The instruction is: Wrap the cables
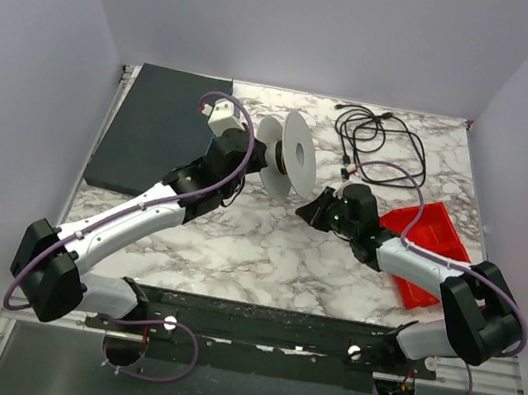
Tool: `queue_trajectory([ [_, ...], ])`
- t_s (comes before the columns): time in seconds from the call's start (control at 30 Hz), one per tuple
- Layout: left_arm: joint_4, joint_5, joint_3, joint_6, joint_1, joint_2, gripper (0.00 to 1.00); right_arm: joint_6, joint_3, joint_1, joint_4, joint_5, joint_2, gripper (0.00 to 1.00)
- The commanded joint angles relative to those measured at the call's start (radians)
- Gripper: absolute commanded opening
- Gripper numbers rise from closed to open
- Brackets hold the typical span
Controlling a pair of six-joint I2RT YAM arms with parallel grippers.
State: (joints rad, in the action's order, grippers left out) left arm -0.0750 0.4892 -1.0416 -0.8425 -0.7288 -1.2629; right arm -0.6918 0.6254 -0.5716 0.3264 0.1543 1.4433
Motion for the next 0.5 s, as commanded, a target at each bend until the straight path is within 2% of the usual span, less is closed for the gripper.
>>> queue_trajectory([
  [0.0,0.091,0.127,-0.099,-0.033,-0.013,-0.053,0.00,0.002,0.005,-0.027,-0.073,-0.083,-0.023,0.01],
  [0.13,0.077,0.205,-0.169,0.032,-0.044,-0.123,0.00,0.013,0.019,-0.034,-0.106,-0.100,-0.024,0.01],
  [0.33,0.022,0.325,-0.294,0.232,-0.104,-0.258,0.00,0.066,0.081,-0.045,-0.217,-0.116,-0.039,0.01],
  [0.47,0.040,0.371,-0.350,0.377,-0.145,-0.343,0.00,0.103,0.122,-0.049,-0.279,-0.107,-0.044,0.01],
])
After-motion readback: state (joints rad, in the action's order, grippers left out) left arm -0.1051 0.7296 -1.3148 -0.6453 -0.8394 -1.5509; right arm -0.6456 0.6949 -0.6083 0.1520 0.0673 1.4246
